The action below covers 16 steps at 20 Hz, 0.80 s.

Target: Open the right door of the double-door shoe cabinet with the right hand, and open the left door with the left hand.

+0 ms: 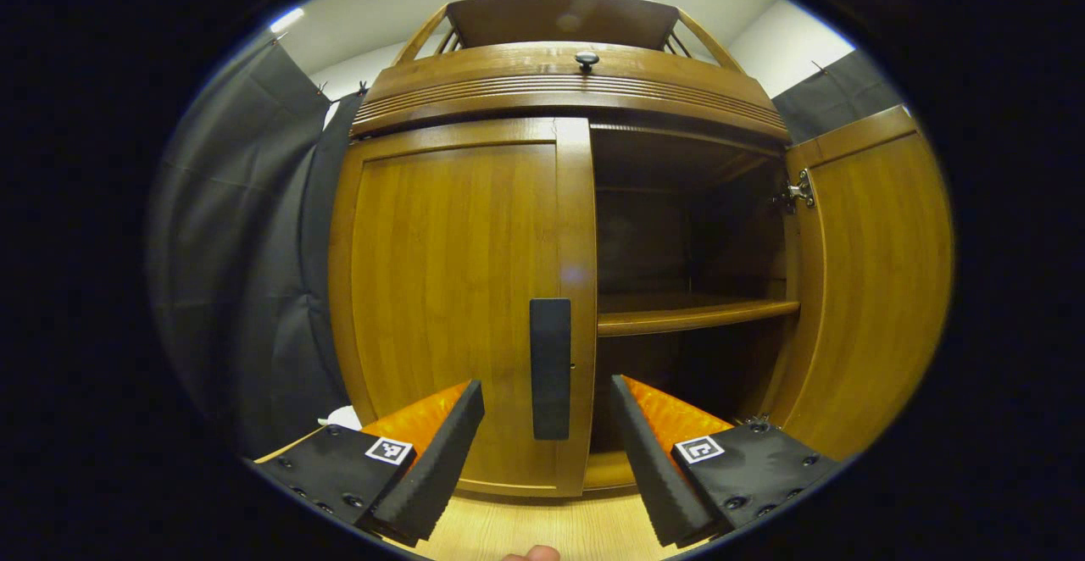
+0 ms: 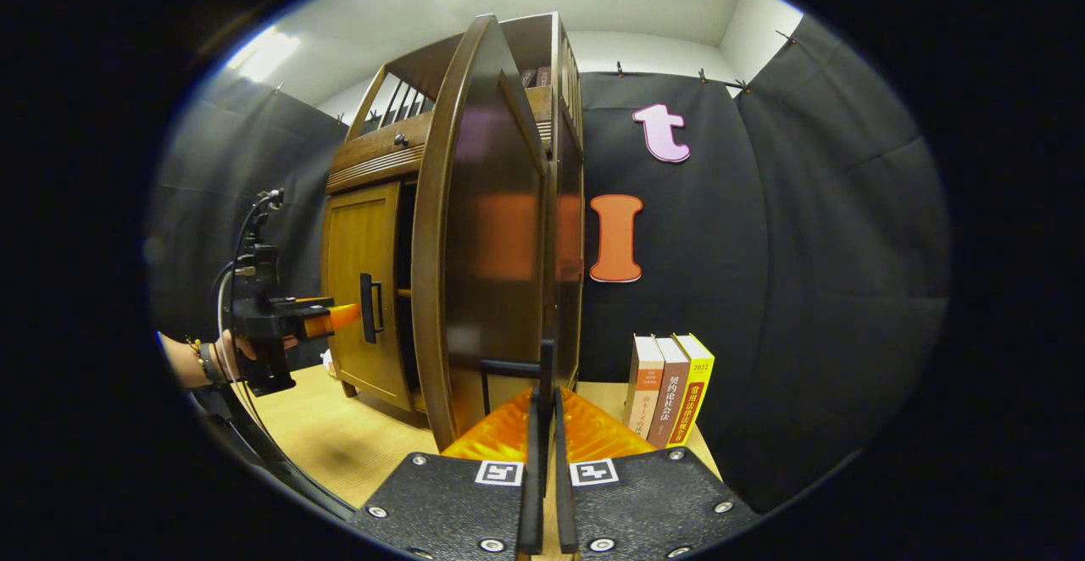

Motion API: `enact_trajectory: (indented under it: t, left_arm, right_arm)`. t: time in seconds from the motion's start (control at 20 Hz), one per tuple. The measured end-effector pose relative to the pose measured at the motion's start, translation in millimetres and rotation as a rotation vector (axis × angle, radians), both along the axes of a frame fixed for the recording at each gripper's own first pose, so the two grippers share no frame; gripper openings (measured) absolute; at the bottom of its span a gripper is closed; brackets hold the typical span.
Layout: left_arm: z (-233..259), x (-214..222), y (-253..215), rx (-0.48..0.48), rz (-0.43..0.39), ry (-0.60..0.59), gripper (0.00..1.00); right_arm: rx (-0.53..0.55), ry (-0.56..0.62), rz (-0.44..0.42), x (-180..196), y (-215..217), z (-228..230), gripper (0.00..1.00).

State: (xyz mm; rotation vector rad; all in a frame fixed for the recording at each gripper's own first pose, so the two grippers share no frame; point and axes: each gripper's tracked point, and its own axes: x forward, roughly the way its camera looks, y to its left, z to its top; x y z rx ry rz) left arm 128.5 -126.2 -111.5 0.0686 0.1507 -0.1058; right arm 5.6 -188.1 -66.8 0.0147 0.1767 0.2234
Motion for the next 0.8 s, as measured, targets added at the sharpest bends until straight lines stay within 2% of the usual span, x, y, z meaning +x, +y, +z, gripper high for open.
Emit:
enact_trajectory:
  t: [0.05,0.1,0.15,0.2,0.25,0.3,0.35,0.4,0.5,0.55,0.6,0.8]
  left_arm:
    - [1.1,6.5,0.7,0.015,-0.002,-0.01,0.98]
    - [-0.1,13.0,1.3,0.017,0.004,-0.021,0.98]
    - [0.5,19.2,1.6,0.018,0.009,-0.025,0.97]
    - [0.0,25.1,2.7,0.017,0.014,-0.028,0.97]
    - [0.7,31.2,3.0,0.014,0.018,-0.03,0.98]
    - [1.4,37.0,4.0,0.013,0.021,-0.035,0.98]
    - [1.3,42.9,5.8,0.016,0.025,-0.041,0.98]
    - [-0.7,46.6,8.1,0.019,0.026,-0.04,0.98]
    - [-5.3,57.8,10.0,0.021,0.022,-0.034,0.97]
    - [-8.4,62.9,9.5,0.015,0.017,-0.023,0.98]
    - [-11.9,66.3,8.5,0.007,0.016,-0.012,0.93]
    - [-16.5,71.5,2.0,-0.015,-0.011,-0.007,0.74]
  right_arm:
    - [0.005,-0.002,-0.013,-0.6,-2.6,0.6,0.12]
    - [0.016,-0.002,-0.028,1.0,-4.9,0.2,0.1]
    - [0.028,0.001,-0.047,0.8,-8.7,-0.8,0.22]
    - [0.036,0.003,-0.069,-1.7,-14.0,-0.9,0.27]
    - [0.036,0.004,-0.087,-3.3,-18.2,-0.8,0.27]
    - [0.035,0.003,-0.099,-5.6,-21.7,-1.0,0.43]
    - [0.03,0.001,-0.108,-9.7,-24.9,0.9,0.43]
    - [0.023,-0.003,-0.115,-16.0,-27.7,3.3,0.47]
    - [0.007,-0.001,-0.129,-27.1,-32.5,6.2,0.62]
    - [-0.002,-0.004,-0.138,-31.9,-34.3,7.7,0.72]
    - [-0.012,-0.008,-0.151,-36.5,-37.5,10.1,0.69]
    - [-0.004,-0.004,-0.187,-47.7,-43.9,14.6,0.71]
